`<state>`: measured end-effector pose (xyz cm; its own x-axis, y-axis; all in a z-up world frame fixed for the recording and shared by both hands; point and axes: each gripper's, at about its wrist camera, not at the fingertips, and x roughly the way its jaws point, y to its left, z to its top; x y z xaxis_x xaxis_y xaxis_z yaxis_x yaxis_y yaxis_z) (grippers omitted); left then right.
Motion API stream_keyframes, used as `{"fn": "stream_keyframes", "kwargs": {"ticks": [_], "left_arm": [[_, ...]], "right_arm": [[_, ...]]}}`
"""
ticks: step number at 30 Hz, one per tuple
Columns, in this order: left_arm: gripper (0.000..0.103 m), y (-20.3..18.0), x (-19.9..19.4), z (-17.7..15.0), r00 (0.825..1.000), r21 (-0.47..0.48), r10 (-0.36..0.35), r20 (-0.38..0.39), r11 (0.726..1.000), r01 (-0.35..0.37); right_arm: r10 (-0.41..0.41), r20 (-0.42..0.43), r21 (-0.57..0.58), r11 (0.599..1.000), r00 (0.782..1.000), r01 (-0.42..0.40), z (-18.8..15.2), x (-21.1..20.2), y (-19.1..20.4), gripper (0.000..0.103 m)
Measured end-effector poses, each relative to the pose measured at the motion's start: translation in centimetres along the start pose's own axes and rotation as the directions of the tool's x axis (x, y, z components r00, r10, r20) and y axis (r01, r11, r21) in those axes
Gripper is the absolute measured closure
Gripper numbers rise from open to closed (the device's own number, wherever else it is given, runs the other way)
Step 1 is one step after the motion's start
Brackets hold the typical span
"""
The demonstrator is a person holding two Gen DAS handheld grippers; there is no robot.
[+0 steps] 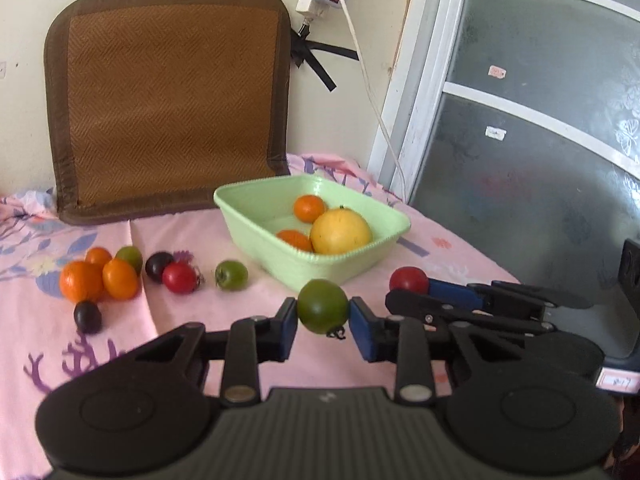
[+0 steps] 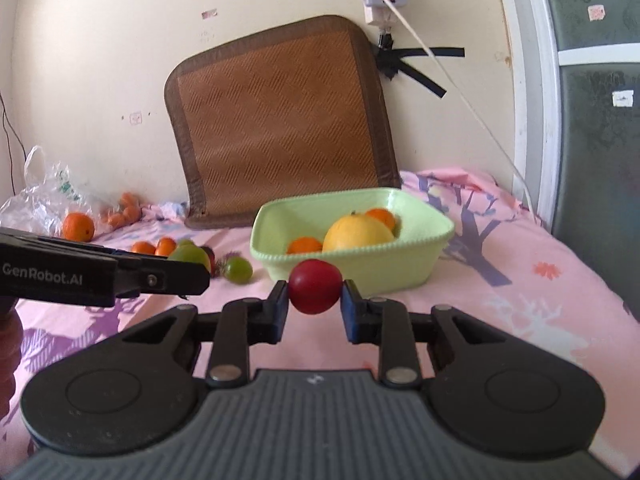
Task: Organize fruits
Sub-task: 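Carry both tomatoes into the green basket and open both tools, then grasp a dark purple tomato with the left tool while the right grasps a red tomato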
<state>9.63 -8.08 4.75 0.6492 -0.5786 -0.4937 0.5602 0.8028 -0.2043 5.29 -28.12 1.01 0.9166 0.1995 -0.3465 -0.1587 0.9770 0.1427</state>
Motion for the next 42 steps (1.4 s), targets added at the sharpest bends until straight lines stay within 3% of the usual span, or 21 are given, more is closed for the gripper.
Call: {"fn": "stream_keyframes", "kwargs": {"ticks": [4, 7, 14, 17, 21, 26, 30, 33, 36, 42], "left_arm": [[0.074, 0.0, 2.9, 3.2, 1.000, 0.019, 0.016, 0.021, 1.000, -0.016], [0.074, 0.7, 5.5, 4.8, 1.000, -0.009, 0.000, -0.009, 1.000, 0.000], [0.068, 1.7, 9.3, 5.5, 0.998, -0.024, 0.020, -0.066, 0.999, -0.022], [0.058, 1.9, 8.5, 5.5, 0.999, -0.021, 0.020, -0.043, 1.000, -0.021], [0.057, 3.9, 4.3, 6.5, 0.997, -0.056, 0.058, 0.051, 0.997, -0.055], [0.058, 9.7, -2.5, 5.8, 0.973, -0.181, 0.189, 0.134, 0.970, -0.164], [0.058, 12.6, -5.3, 3.3, 0.959, -0.219, 0.267, 0.093, 0.945, -0.242], [0.058, 13.5, -5.5, 1.0, 0.965, -0.228, 0.259, 0.034, 0.942, -0.245], [0.058, 13.0, -3.9, -0.5, 0.969, -0.188, 0.244, -0.028, 0.951, -0.245], [0.058, 12.6, -0.5, -2.2, 0.956, -0.108, 0.278, -0.097, 0.952, -0.287]], "right_arm": [[-0.004, 0.033, -0.008, 1.000, 0.999, 0.005, 1.6, 2.0, -0.5, 0.072], [0.002, 0.033, -0.037, 0.999, 0.999, -0.001, 2.1, 3.5, -0.4, 0.072], [0.006, 0.023, -0.054, 0.999, 1.000, -0.005, 1.7, 5.3, -0.4, 0.064], [-0.002, 0.032, -0.030, 1.000, 0.999, 0.003, 1.5, 5.1, -0.9, 0.060], [-0.006, 0.068, 0.006, 1.000, 0.998, 0.005, 1.7, 4.1, -1.1, 0.061], [0.045, 0.103, 0.017, 0.999, 0.994, -0.047, 1.9, 2.5, -0.3, 0.062], [0.126, 0.066, -0.022, 0.992, 0.990, -0.125, 1.8, 2.7, 2.2, 0.065], [0.161, 0.004, -0.081, 0.984, 0.987, -0.160, 1.4, 3.9, 4.6, 0.066], [0.176, -0.060, -0.146, 0.972, 0.983, -0.183, 1.1, 5.6, 6.6, 0.066], [0.162, -0.132, -0.292, 0.937, 0.978, -0.194, 2.0, 9.6, 9.8, 0.066]]}}
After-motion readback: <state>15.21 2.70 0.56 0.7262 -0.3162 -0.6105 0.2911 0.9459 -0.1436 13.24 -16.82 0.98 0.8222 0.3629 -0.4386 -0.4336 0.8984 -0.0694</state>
